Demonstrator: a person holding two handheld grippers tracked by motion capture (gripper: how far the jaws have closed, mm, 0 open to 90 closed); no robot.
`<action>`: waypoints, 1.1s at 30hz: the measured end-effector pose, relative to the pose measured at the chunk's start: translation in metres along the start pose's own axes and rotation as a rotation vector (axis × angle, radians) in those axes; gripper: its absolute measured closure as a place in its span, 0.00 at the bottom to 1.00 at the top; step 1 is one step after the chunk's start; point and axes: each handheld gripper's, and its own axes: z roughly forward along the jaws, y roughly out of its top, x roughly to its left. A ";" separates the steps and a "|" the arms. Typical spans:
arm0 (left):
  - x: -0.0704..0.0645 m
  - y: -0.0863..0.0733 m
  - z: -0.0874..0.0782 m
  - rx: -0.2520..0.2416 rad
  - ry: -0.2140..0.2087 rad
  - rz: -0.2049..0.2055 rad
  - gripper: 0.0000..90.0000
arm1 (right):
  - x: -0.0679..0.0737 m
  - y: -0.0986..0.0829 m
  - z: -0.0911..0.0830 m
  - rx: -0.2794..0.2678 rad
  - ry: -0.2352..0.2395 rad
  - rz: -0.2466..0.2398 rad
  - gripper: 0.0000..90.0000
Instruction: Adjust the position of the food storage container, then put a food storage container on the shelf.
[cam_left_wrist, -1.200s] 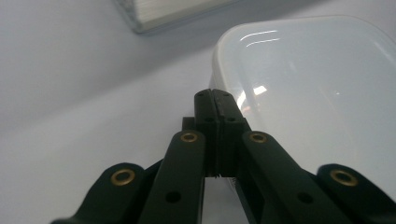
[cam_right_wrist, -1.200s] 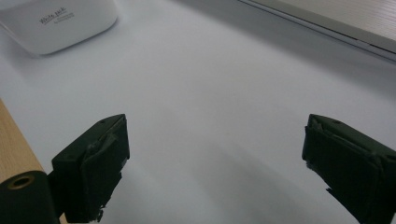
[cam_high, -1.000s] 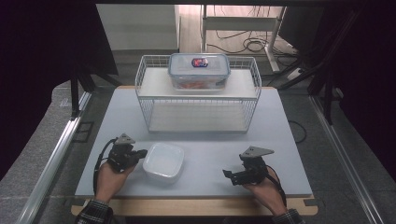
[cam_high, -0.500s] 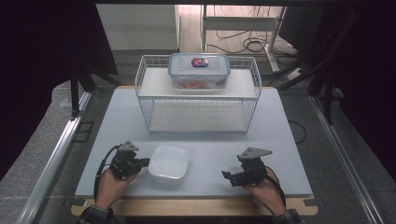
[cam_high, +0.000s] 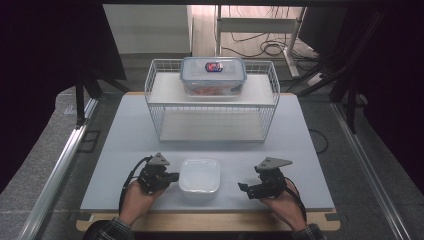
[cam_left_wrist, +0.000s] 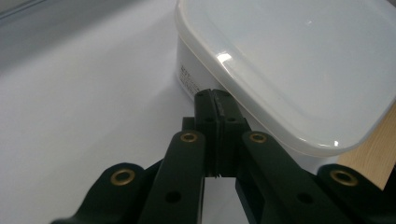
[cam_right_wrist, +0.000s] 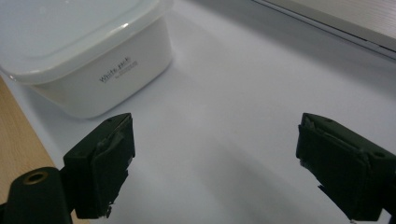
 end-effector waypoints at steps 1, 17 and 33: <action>-0.002 0.002 0.002 0.000 -0.002 0.001 1.00 | -0.001 0.000 0.000 0.001 0.000 0.000 0.14; 0.000 -0.001 0.004 0.007 -0.019 0.027 0.73 | -0.010 -0.004 -0.002 -0.003 -0.019 -0.018 0.11; 0.015 -0.011 -0.004 -0.106 -0.077 -0.060 0.22 | -0.008 0.001 -0.004 -0.038 -0.005 0.009 0.05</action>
